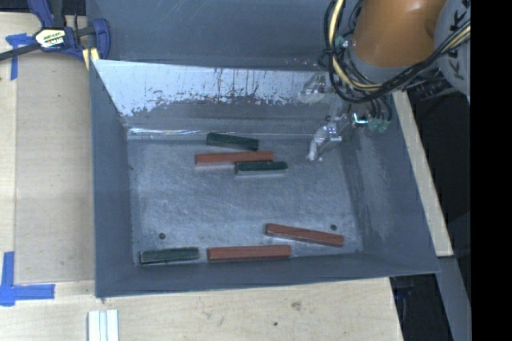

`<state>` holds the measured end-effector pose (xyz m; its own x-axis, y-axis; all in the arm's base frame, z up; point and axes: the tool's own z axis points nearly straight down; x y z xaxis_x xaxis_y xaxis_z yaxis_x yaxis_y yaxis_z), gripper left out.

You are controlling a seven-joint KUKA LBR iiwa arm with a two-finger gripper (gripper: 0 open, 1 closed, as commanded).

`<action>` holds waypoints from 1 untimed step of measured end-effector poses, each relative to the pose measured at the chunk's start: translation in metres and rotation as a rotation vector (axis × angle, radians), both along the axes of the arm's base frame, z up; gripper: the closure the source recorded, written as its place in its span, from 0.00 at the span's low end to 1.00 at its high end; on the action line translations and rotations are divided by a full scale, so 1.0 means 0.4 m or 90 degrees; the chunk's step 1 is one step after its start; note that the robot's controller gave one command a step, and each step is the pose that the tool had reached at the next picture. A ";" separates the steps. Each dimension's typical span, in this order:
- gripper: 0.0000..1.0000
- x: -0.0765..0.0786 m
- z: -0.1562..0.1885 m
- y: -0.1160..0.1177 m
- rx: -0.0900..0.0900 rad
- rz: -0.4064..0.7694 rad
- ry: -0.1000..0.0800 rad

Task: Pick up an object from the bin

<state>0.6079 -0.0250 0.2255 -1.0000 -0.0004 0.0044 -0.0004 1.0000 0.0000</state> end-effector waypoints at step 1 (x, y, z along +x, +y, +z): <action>0.00 0.004 0.012 0.000 0.000 0.000 -0.005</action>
Offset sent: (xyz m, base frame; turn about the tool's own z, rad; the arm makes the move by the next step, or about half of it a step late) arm -0.0264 0.0574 -0.1268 -0.1323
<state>0.6095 -0.0250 0.2302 -1.0000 -0.0005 -0.0040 -0.0005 1.0000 -0.0001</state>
